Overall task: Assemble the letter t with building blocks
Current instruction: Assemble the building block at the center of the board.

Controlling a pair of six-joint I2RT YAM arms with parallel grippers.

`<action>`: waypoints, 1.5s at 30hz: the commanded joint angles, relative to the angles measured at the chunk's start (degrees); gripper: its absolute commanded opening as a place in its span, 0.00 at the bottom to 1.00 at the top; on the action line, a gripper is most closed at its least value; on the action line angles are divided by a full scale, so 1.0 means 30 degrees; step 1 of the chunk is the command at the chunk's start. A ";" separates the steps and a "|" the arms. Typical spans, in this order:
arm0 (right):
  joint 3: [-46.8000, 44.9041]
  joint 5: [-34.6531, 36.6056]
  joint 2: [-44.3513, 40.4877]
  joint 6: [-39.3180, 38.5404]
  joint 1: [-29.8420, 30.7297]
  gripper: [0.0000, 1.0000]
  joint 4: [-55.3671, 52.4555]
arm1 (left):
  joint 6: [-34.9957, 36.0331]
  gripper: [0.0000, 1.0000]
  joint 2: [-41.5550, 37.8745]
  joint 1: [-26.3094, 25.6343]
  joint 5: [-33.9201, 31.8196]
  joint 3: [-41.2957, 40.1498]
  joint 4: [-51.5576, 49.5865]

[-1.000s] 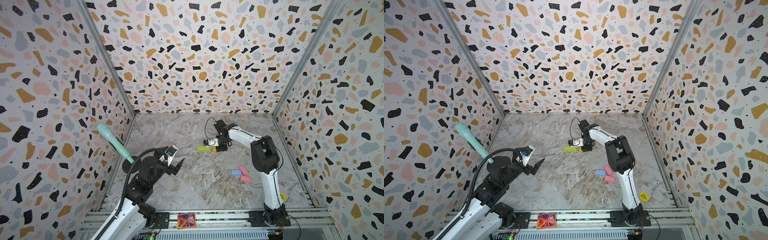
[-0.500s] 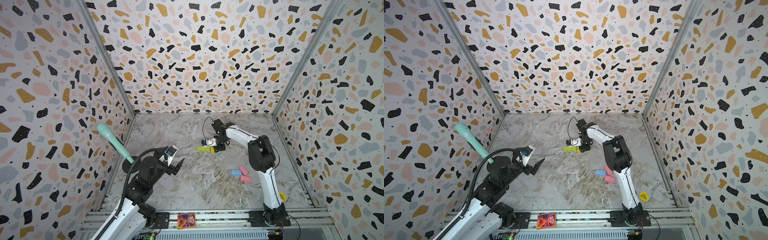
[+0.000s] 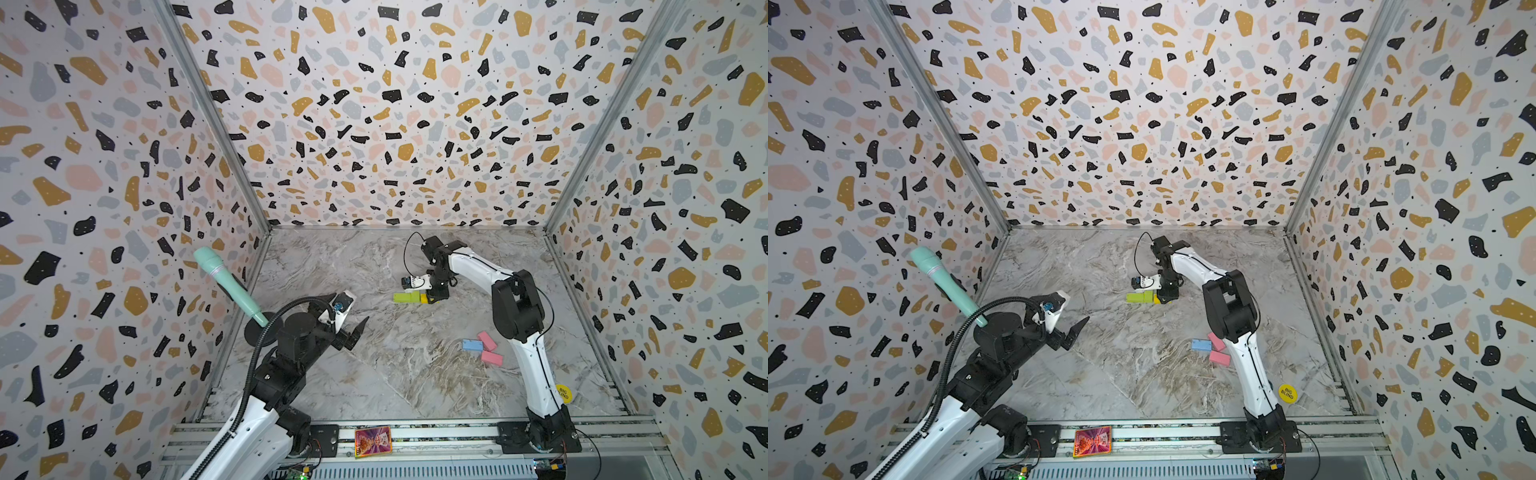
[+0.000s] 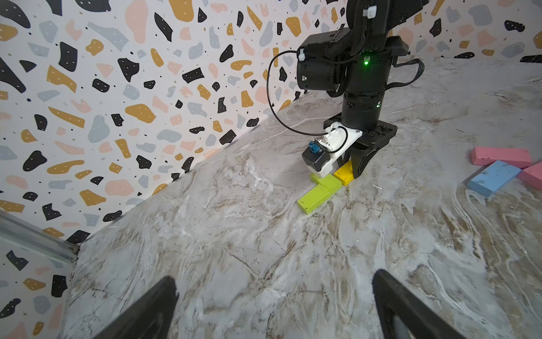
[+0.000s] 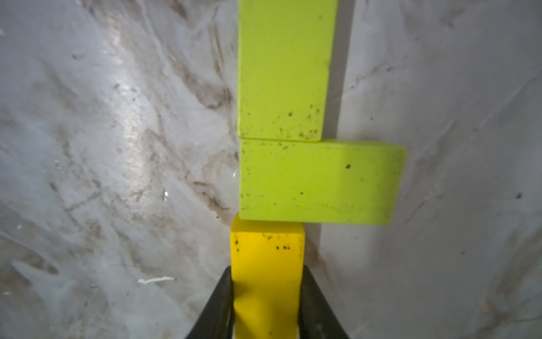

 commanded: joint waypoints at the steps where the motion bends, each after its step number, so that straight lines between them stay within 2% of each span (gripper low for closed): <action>1: 0.0077 0.0029 0.0775 0.0243 0.0103 0.32 -0.0561 | 0.0139 0.99 -0.0065 -0.0102 -0.0247 -0.0202 0.0585; 45: 0.0919 -0.0327 0.1631 0.0900 0.0337 0.34 -0.1091 | 0.0227 0.99 -0.0114 -0.0096 0.0015 -0.0143 0.0435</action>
